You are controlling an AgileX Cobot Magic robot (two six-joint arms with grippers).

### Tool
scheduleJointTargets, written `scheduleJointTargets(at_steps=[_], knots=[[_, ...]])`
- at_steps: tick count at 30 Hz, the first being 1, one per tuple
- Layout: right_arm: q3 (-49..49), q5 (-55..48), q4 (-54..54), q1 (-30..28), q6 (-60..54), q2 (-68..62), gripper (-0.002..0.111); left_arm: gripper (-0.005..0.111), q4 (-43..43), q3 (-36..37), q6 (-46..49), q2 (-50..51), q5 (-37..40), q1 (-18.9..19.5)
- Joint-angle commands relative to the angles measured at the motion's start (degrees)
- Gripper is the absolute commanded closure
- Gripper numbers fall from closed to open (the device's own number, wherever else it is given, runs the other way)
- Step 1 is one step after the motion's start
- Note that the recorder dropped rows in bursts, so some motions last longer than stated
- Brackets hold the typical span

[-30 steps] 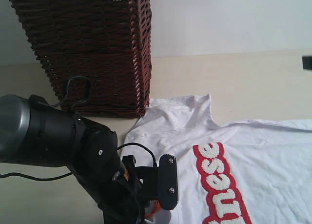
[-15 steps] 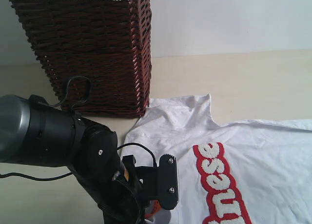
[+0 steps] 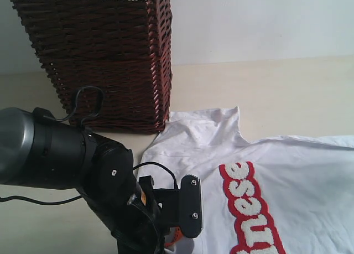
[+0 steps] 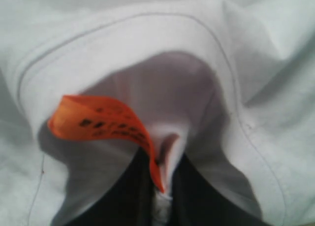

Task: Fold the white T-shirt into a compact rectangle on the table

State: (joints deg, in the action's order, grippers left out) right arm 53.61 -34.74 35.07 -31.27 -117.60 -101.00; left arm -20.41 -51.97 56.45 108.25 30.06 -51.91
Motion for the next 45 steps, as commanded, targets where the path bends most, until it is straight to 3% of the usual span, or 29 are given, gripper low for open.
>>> scheduleJointTargets(at_steps=[1, 6, 16, 32, 37, 42, 45], knots=[[3.6, -4.2, 14.5, -0.2, 3.1, -4.8, 0.06, 0.107, 1.7, 1.4, 0.2, 1.8, 0.1, -0.2], [4.8, -10.3, 14.1, -0.2, 7.3, -7.7, 0.06, 0.107, 1.7, 1.4, 0.2, 1.8, 0.1, -0.2], [4.8, 0.5, 20.4, 0.0, -3.6, -12.2, 0.06, 0.107, 1.7, 1.4, 0.2, 1.8, -0.3, -0.2], [9.5, 10.7, 22.2, 0.0, -3.6, -15.9, 0.06, 0.107, 1.7, 1.4, 0.2, 1.8, -0.4, -0.2], [11.6, 11.2, 28.0, 0.0, -3.6, -15.9, 0.06, 0.107, 1.7, 1.4, 0.2, 1.8, -0.4, -0.2], [13.8, 14.3, 45.9, 0.0, -3.6, -15.9, 0.06, 0.107, 1.7, 1.4, 0.2, 1.8, -0.4, -0.2], [14.8, 15.0, 47.1, 0.0, -3.6, -15.3, 0.06, 0.107, 1.7, 1.4, 0.2, 1.8, -0.4, -0.2]])
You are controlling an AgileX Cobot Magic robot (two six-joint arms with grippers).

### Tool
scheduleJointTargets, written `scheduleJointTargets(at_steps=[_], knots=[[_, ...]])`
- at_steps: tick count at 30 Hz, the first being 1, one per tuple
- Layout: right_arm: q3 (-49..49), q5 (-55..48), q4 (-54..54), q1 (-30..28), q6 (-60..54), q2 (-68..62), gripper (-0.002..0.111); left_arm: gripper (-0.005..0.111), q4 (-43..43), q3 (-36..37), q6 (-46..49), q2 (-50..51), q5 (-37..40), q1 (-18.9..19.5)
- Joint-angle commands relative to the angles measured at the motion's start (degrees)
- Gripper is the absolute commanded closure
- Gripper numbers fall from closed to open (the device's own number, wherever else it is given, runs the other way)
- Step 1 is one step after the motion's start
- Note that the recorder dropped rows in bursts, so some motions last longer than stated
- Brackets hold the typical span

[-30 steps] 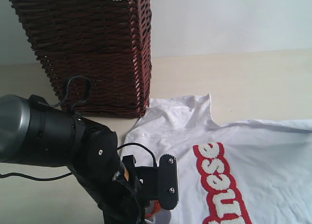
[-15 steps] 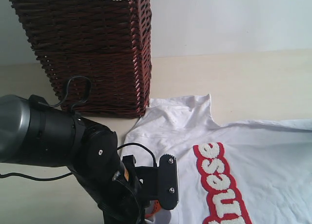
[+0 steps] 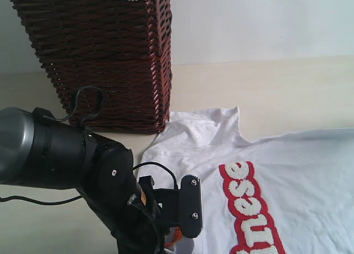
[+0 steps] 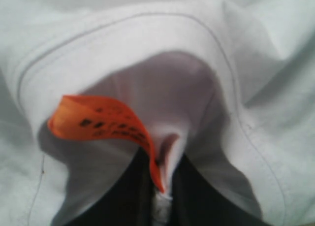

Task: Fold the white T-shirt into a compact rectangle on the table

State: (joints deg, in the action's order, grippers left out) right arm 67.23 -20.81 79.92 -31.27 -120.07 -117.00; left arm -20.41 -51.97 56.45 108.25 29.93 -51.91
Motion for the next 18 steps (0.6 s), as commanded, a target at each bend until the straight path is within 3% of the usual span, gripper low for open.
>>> scheduleJointTargets(at_steps=[1, 4, 8, 12, 18], knots=[[1.2, 1.1, 1.2, 0.0, -1.1, 1.6, 0.06, 0.107, 1.7, 1.4, 0.2, 1.8, -0.3, -0.2], [1.2, -1.3, -13.0, -2.0, -0.7, 6.3, 0.06, 0.107, 1.7, 1.4, 0.2, 1.8, -0.3, -0.2], [1.2, -22.6, -47.0, -5.3, 6.4, 8.5, 0.061, 0.107, 1.7, 1.4, 0.2, 1.8, -0.3, -0.2], [1.2, -22.4, -52.0, -5.5, 11.0, 5.9, 0.065, 0.107, 1.7, 1.4, 0.2, 1.8, -0.3, -0.2], [1.2, -11.6, -43.7, -5.4, 7.7, 2.1, 0.065, 0.107, 1.7, 1.4, 0.2, 1.8, -0.4, -0.2]])
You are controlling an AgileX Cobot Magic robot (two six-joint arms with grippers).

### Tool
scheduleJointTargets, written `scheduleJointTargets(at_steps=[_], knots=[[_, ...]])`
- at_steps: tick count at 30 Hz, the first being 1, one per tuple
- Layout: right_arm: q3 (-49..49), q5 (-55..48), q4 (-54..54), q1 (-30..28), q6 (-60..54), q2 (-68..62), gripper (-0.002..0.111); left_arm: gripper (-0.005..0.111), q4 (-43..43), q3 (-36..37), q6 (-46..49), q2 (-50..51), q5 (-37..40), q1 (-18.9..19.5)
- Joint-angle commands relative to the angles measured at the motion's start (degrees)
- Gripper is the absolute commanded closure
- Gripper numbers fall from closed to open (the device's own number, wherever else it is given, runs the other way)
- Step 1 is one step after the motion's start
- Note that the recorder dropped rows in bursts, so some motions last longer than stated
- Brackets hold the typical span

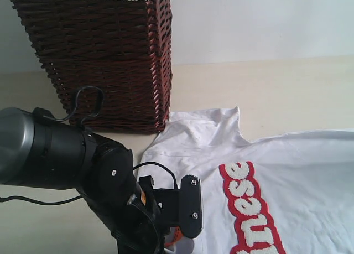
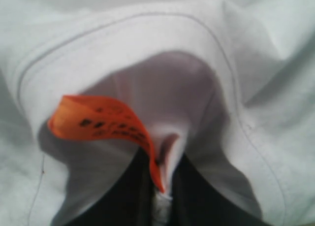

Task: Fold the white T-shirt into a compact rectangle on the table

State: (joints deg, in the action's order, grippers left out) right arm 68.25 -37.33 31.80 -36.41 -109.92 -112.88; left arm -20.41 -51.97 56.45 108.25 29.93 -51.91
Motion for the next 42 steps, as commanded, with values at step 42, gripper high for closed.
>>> scheduleJointTargets(at_steps=[42], knots=[[4.1, -24.1, -38.6, -14.5, -10.7, 3.5, 0.062, 0.107, 1.7, 1.4, 0.3, 1.8, -1.8, -0.2]])
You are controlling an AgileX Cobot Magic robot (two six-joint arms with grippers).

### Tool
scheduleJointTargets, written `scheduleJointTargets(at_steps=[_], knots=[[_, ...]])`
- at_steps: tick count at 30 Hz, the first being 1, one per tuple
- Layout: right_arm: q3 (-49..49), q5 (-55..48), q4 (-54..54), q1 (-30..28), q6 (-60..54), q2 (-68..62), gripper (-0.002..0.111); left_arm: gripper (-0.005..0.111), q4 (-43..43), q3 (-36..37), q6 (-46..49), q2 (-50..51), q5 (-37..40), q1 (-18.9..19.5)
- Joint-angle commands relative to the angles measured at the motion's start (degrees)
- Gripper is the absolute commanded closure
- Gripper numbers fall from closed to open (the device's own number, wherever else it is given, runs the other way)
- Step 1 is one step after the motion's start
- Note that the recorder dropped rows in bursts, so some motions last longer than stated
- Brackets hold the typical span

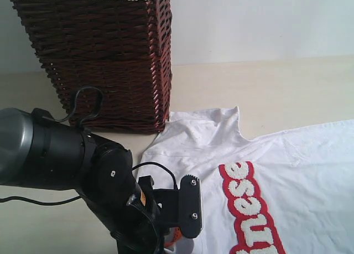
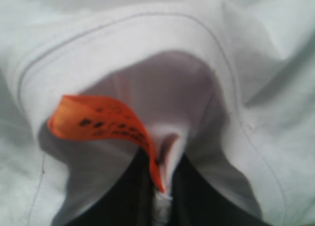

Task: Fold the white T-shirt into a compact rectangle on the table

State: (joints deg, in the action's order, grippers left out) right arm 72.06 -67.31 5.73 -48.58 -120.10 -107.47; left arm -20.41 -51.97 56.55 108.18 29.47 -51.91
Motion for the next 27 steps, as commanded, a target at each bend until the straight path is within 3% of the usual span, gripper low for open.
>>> scheduleJointTargets(at_steps=[1, 5, 7, 14, 20, 27], knots=[[0.3, 9.6, -11.8, -2.7, -0.5, -2.1, 0.055, 0.107, 1.7, 1.4, 0.2, 1.8, -1.4, -0.2], [0.3, 22.5, 1.9, -2.8, -0.5, -2.6, 0.021, 0.107, 1.7, 1.4, 0.2, 1.8, -1.4, -0.2], [0.3, 24.6, 10.6, -1.8, -0.5, -2.6, 0.014, 0.107, 1.7, 1.4, 0.2, 1.8, -1.4, -0.2], [0.3, 10.5, 2.7, 4.5, -0.5, -4.4, 0.016, 0.107, 1.7, 1.4, 0.2, 1.8, -1.4, -0.2], [0.3, 12.7, 2.4, 6.9, -0.5, -7.8, 0.02, 0.107, 1.7, 1.4, 0.2, 1.8, -1.4, -0.2], [0.3, 14.2, -10.1, 6.8, -0.5, -8.5, 0.02, 0.107, 1.7, 1.4, 0.2, 1.8, -1.4, -0.2]])
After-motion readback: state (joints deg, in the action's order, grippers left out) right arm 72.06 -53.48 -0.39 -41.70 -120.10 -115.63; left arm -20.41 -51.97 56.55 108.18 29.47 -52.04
